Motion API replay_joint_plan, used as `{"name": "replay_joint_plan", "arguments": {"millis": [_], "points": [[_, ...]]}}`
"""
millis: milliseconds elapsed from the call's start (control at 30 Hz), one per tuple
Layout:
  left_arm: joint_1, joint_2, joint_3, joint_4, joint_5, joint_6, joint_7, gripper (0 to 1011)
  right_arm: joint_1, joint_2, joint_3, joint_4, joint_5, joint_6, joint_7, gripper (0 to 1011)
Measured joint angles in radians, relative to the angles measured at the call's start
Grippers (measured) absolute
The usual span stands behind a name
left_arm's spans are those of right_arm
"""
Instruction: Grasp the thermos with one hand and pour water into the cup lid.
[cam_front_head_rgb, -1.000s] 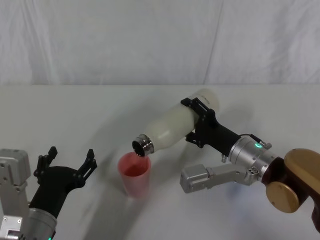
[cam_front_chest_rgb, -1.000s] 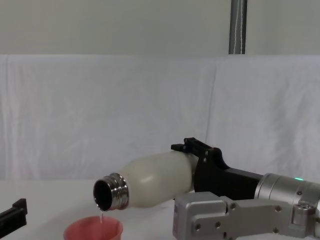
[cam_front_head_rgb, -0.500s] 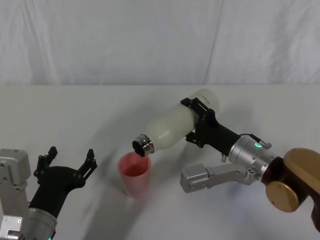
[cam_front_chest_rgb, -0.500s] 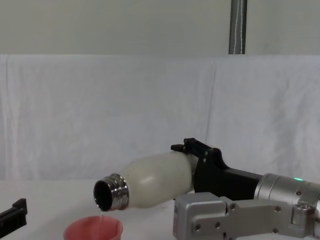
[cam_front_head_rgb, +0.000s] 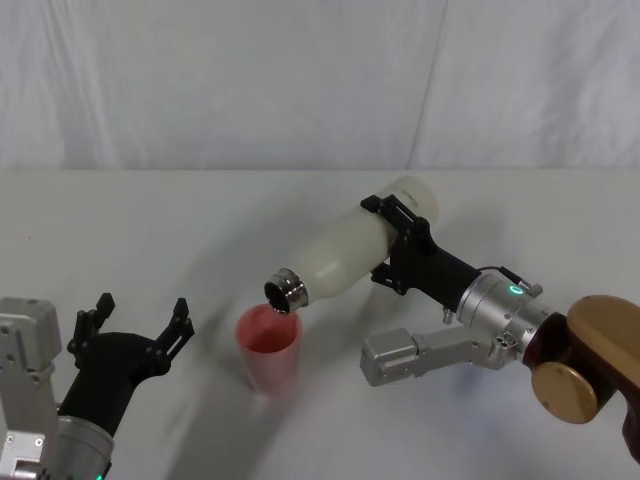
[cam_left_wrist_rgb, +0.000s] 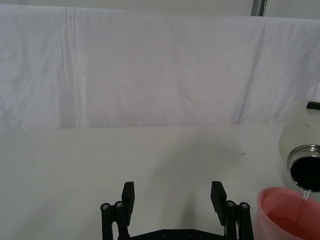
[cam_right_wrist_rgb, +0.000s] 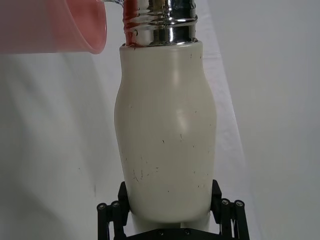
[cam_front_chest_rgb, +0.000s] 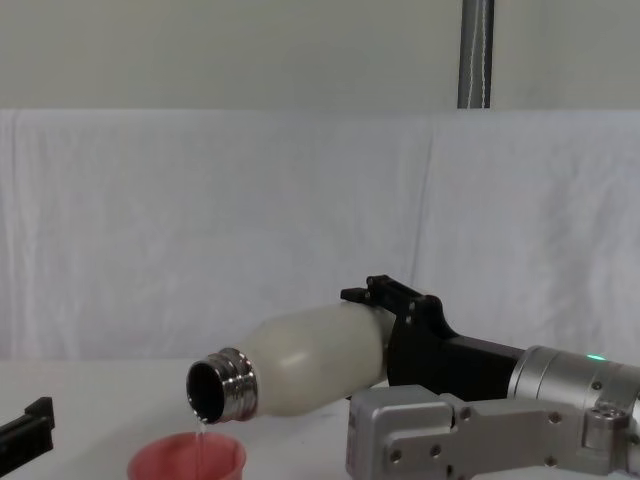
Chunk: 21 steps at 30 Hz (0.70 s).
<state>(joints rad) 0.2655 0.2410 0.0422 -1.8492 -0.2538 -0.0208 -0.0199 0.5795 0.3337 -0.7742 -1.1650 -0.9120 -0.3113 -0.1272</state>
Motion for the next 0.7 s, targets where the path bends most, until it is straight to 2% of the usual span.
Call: {"name": "replay_joint_plan", "arguments": {"millis": [700], "points": [[0.0,0.0,0.0,0.0,0.0,0.0,0.0,1001,0.0,0.003,-0.003,-0.005,-0.003,0.001,-0.002,952]]}}
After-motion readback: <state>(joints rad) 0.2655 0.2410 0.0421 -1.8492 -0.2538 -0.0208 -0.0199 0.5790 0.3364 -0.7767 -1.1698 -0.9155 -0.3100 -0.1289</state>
